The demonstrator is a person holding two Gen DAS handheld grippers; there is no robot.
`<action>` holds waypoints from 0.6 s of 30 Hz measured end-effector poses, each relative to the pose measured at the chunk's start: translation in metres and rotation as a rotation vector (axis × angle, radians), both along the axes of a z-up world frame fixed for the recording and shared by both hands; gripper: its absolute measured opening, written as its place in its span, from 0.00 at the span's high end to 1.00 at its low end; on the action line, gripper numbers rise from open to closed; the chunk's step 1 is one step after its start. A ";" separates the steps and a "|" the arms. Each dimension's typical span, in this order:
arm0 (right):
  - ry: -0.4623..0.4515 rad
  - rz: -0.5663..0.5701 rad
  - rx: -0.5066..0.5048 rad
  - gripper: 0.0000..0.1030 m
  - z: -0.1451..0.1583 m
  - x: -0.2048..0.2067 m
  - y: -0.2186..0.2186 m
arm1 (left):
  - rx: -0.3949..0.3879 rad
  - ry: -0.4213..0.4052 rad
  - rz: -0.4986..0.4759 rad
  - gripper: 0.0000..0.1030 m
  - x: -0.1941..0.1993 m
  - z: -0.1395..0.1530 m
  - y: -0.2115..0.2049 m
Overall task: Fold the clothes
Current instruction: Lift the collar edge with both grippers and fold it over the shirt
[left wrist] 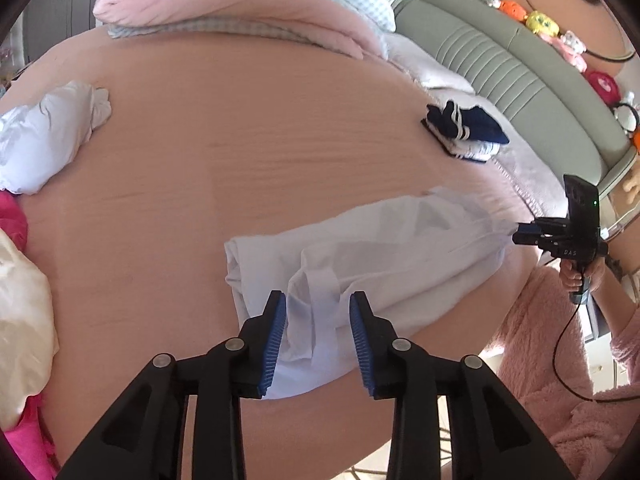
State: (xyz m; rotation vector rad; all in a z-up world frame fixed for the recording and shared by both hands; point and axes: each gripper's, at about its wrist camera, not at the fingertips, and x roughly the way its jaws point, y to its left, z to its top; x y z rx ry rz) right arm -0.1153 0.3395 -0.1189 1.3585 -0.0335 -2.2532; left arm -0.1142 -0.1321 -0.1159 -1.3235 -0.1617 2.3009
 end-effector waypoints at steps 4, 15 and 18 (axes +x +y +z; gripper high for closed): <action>0.063 -0.156 -0.136 0.71 0.026 -0.008 0.016 | 0.045 0.024 0.040 0.70 -0.013 0.004 0.012; -0.125 -0.066 0.081 0.71 -0.053 -0.060 -0.082 | -0.185 -0.200 0.008 0.70 -0.034 -0.046 0.043; -0.103 0.013 0.148 0.71 -0.054 -0.046 -0.089 | -0.272 -0.202 -0.081 0.70 -0.011 -0.045 0.039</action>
